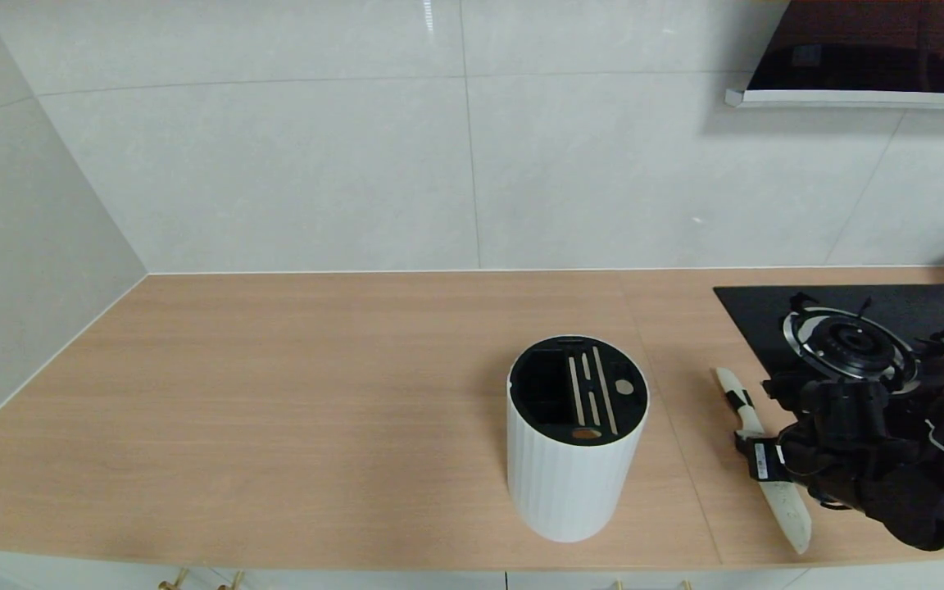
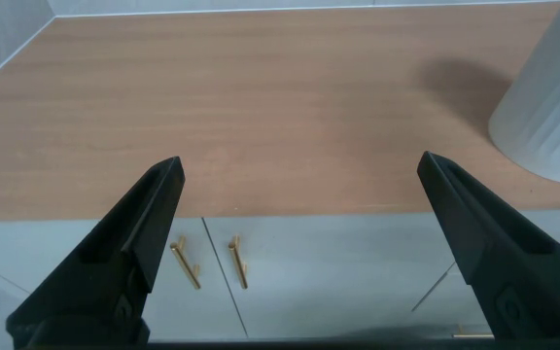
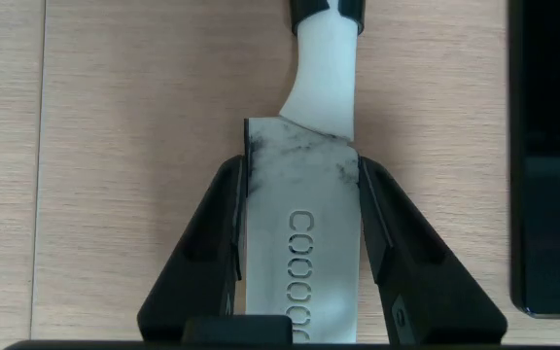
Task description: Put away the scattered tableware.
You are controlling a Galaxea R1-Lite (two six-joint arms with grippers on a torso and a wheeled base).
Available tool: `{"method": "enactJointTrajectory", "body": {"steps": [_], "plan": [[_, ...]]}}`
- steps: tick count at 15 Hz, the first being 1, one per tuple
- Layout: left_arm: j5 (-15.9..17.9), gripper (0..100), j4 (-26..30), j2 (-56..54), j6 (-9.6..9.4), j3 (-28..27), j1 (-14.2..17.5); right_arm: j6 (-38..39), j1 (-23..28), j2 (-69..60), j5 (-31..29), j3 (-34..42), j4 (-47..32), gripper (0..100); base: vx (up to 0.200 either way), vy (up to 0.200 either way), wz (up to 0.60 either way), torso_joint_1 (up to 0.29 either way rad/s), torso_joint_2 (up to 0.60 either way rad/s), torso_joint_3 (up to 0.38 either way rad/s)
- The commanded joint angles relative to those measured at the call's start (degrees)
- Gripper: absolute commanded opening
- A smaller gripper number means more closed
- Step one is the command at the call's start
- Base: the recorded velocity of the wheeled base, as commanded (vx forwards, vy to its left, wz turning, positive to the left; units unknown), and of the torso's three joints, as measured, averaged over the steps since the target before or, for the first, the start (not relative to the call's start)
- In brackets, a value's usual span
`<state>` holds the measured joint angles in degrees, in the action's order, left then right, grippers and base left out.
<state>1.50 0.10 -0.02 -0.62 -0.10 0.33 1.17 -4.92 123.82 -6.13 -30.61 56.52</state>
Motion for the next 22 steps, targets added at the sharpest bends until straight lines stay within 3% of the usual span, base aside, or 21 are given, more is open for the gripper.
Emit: {"method": "enactJointTrajectory", "body": {"steps": [1,12,14,15,16,17,19,21,22], "plan": [[0.0,100,0.0,0.0,0.01,0.0,0.0,0.0,-0.1,0.5,-0.1,0.0,-0.3,0,0.000,0.000,0.00,0.000,0.00,0.000],[0.0,100,0.0,0.0,-0.17,0.0,0.0,-0.8,-1.1,-21.0,0.5,4.2,-0.4,0,0.000,0.000,0.00,0.000,0.00,0.000],[0.4,100,-0.2,0.0,0.80,-2.4,0.0,-0.8,-3.1,-25.6,0.3,4.1,-0.9,0,0.000,0.000,0.00,0.000,0.00,0.000],[1.8,100,0.6,0.1,2.73,-5.6,0.0,-0.9,-4.2,-28.8,0.3,2.5,-2.1,0,0.000,0.000,0.00,0.000,0.00,0.000],[4.3,100,1.6,1.2,2.91,-8.7,-0.2,-0.8,-4.8,-30.7,0.2,-0.4,-4.6,0,0.000,0.000,0.00,0.000,0.00,0.000],[9.0,100,4.6,8.0,3.08,-16.2,-0.2,-0.8,-5.4,-33.6,0.0,-6.3,-11.9,0,0.000,0.000,0.00,0.000,0.00,0.000],[15.3,100,6.2,23.8,3.87,-28.1,-0.5,-0.5,-8.0,-37.1,-0.1,-16.0,-23.0,0,0.000,0.000,0.00,0.000,0.00,0.000],[19.3,100,6.2,40.3,3.17,-38.9,-0.9,-0.5,-12.6,-40.3,-0.1,-20.5,-28.2,0,0.000,0.000,0.00,0.000,0.00,0.000],[20.4,100,6.1,46.2,3.08,-41.8,-2.4,-0.5,-14.4,-41.3,-0.1,-21.9,-29.0,0,0.000,0.000,0.00,0.000,0.00,0.000]]}}
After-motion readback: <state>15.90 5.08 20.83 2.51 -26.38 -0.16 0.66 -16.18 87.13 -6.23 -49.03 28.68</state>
